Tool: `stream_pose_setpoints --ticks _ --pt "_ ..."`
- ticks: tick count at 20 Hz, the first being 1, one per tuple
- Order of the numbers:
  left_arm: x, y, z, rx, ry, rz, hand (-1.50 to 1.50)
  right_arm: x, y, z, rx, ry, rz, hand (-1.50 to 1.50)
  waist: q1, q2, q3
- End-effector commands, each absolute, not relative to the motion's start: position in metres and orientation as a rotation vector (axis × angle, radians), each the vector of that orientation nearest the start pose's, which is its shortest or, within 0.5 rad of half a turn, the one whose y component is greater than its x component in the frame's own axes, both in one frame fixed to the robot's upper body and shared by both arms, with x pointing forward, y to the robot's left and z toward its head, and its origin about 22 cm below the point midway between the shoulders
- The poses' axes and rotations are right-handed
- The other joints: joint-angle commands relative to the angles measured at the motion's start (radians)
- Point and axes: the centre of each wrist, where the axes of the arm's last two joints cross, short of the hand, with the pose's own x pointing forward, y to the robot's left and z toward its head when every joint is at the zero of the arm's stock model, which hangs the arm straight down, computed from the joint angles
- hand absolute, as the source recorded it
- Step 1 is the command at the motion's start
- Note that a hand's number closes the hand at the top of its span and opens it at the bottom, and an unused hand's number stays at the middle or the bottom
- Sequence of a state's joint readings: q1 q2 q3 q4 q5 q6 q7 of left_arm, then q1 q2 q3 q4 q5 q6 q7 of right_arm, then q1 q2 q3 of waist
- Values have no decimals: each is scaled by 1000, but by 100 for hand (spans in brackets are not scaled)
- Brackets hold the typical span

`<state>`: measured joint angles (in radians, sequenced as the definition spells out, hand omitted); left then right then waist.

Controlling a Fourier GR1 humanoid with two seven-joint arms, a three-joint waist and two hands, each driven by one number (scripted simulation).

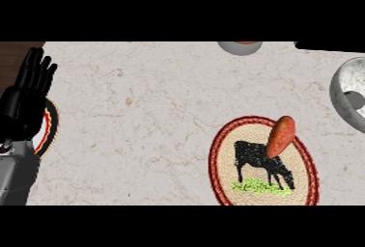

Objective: Pick the cupcake from the placemat and place it in the bowl

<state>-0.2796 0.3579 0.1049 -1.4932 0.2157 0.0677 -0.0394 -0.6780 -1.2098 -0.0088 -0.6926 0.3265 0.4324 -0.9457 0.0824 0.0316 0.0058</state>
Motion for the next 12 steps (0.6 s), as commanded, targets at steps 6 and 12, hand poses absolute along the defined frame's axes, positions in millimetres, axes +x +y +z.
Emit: stream_pose_setpoints --ticks 6,12 --pt "307 311 89 166 -1823 -25 0 313 -522 241 -224 -1719 1407 150 0 -3 -1" --pt "312 313 88 172 -1815 -27 0 340 -499 214 -295 -1688 1469 150 -8 -7 -3"
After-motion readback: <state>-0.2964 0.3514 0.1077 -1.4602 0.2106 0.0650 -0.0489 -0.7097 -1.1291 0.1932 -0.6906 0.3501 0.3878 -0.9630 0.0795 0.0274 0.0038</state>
